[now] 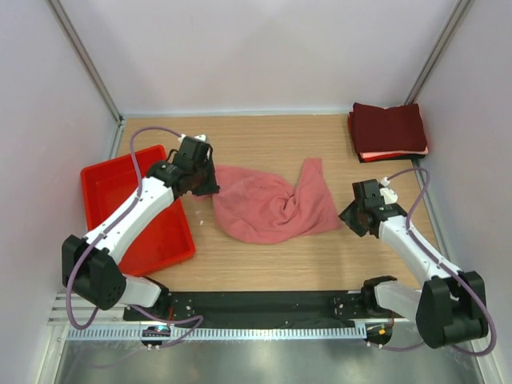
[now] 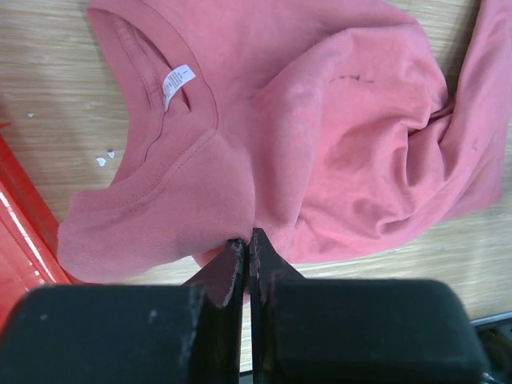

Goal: Fold and stack the t-shirts
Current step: Flatten the tshirt out

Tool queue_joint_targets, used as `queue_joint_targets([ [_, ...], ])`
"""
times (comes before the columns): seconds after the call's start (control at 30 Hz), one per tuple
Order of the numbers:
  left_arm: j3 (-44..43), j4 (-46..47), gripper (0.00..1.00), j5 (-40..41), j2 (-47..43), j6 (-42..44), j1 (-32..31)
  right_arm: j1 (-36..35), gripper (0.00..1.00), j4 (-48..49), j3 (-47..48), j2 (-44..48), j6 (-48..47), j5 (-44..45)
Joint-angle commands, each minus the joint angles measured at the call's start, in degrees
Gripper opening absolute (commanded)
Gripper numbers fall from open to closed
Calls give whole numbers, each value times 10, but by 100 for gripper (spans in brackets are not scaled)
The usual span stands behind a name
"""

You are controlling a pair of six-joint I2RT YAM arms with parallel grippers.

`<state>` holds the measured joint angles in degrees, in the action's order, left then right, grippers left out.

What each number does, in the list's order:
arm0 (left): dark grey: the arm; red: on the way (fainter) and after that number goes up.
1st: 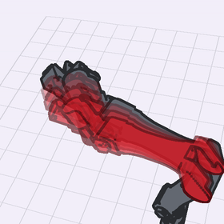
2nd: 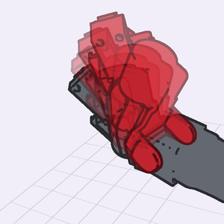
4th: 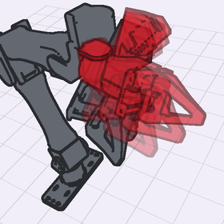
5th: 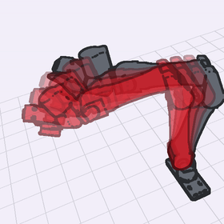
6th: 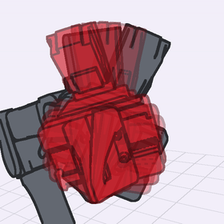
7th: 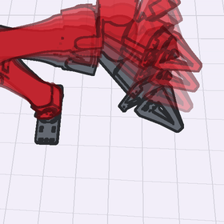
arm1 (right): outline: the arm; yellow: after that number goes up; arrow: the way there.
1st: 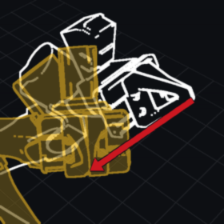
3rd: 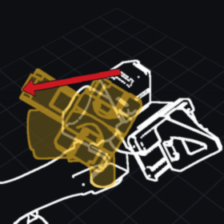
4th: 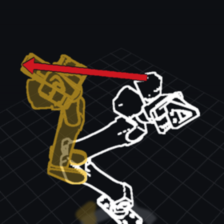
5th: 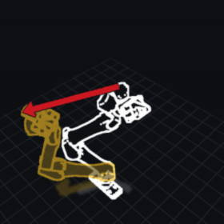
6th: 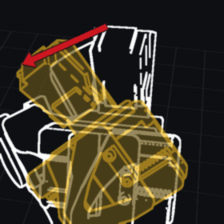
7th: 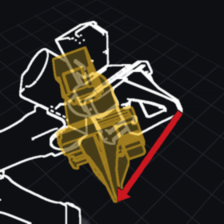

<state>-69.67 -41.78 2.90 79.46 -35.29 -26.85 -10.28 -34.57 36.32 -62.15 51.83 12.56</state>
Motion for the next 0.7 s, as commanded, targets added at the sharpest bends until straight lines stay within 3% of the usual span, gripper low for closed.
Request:
queue_joint_targets([
  [0.0, 1, 37, 0, -24, -12, 10, 0, 0, 49, 107, -13, -43, 38, -45],
  [0.1, 2, 41, 0, -25, -12, 14, -1, -9, 51, 130, -18, -97, 48, -46],
  [0.43, 20, 61, 0, -41, -19, 15, 0, -20, 49, 139, -25, -131, 54, -6],
  [0.53, 16, 59, 0, -45, -23, 17, -1, -20, 44, 148, -22, -131, 49, 5],
  [0.63, 19, 64, 0, -47, -33, 11, -1, -19, 31, 148, -19, -131, 44, 8],
  [0.67, 21, 66, 0, -49, -35, 11, -1, -20, 22, 148, -20, -129, 42, 10],
])
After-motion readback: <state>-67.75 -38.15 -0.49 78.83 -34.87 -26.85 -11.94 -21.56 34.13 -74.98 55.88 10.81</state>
